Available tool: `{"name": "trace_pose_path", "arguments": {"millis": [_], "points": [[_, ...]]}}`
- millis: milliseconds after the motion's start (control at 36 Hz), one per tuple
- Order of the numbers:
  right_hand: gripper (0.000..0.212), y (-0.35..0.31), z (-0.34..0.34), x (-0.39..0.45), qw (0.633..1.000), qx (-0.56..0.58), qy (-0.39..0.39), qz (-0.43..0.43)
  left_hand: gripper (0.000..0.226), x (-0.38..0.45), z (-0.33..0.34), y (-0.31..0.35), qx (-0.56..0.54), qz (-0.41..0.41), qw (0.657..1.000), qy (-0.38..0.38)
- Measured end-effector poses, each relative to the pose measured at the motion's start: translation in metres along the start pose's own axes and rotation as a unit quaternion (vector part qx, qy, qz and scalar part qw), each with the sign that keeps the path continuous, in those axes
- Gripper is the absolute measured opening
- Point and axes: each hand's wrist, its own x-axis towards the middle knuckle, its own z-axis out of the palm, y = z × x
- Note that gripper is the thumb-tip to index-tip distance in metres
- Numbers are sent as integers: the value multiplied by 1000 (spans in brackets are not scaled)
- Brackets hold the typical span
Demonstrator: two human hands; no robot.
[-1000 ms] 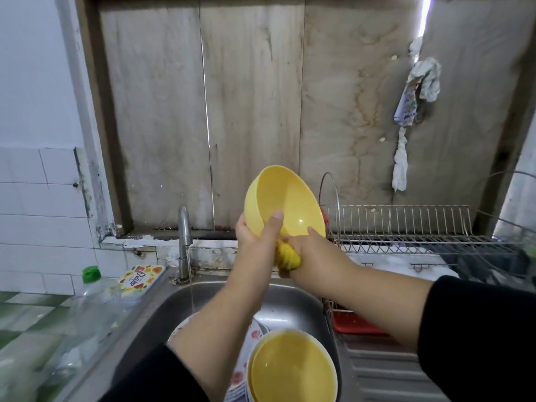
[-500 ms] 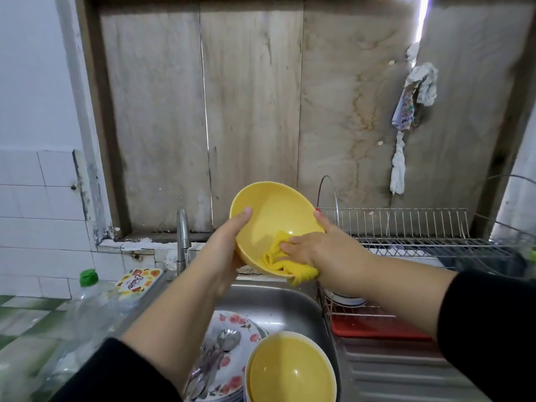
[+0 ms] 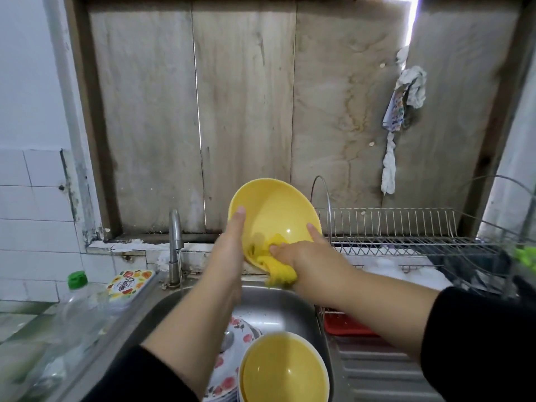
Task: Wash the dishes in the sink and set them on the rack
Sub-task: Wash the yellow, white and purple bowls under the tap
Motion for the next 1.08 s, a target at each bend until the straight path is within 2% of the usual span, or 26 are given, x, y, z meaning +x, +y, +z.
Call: {"name": "trace_pose_path", "arguments": {"millis": [56,111,167,222,250,306,361,444,500,528,583,611,667,722,778,806,889,944,1000,1083], "points": [[45,-12,4,2,988,144,40,49,63,-8,9,-14,16,20,1000,9],[39,-14,3,1,980,185,39,64,76,-15,6,-17,11,0,1000,-24],[44,-5,5,-2,992,117,14,33,76,-14,-9,-12,-4,-40,997,-59],[52,9,10,-2,1000,-15,-12,-5,48,-10,-25,-2,-4,-48,997,-64],[54,12,11,-2,998,-59,-22,-19,36,-9,-29,-1,6,-53,997,-54],[57,4,11,-2,997,-61,-31,-23,32,-10,-27,-8,32,-48,998,-14],[54,-13,16,1,999,39,-8,7,54,-13,-15,-21,54,-35,998,2],[35,-32,28,6,963,250,81,51,102,-24,-5,-29,62,-26,998,9],[23,-35,31,4,940,315,114,62,111,-25,-8,-27,58,-54,997,12],[19,-34,32,1,918,370,123,71,108,-26,-14,-28,52,-70,996,3],[21,-34,35,-4,833,523,144,108,94,-31,-27,-33,22,-65,997,-33],[23,-35,37,-6,776,599,150,129,83,-33,-32,-38,0,-60,998,-27],[28,-38,43,-9,644,737,143,147,63,-32,-43,-52,-41,-75,995,47],[33,-46,50,-11,515,835,121,150,60,-29,-52,-67,-65,-140,982,108],[36,-52,56,-13,419,891,103,144,64,-30,-57,-75,-145,-210,961,103],[34,-53,59,-14,384,907,95,143,62,-32,-57,-76,-205,-227,949,79],[21,-56,66,-16,295,937,100,158,52,-36,-58,-80,-314,-210,925,33],[35,-56,71,-16,253,946,117,166,44,-36,-57,-81,-312,-174,933,50],[46,-58,75,-15,242,945,119,184,38,-39,-54,-76,-298,-152,939,76],[26,-56,81,-14,231,941,116,217,33,-38,-54,-71,-283,-145,941,116]]}}
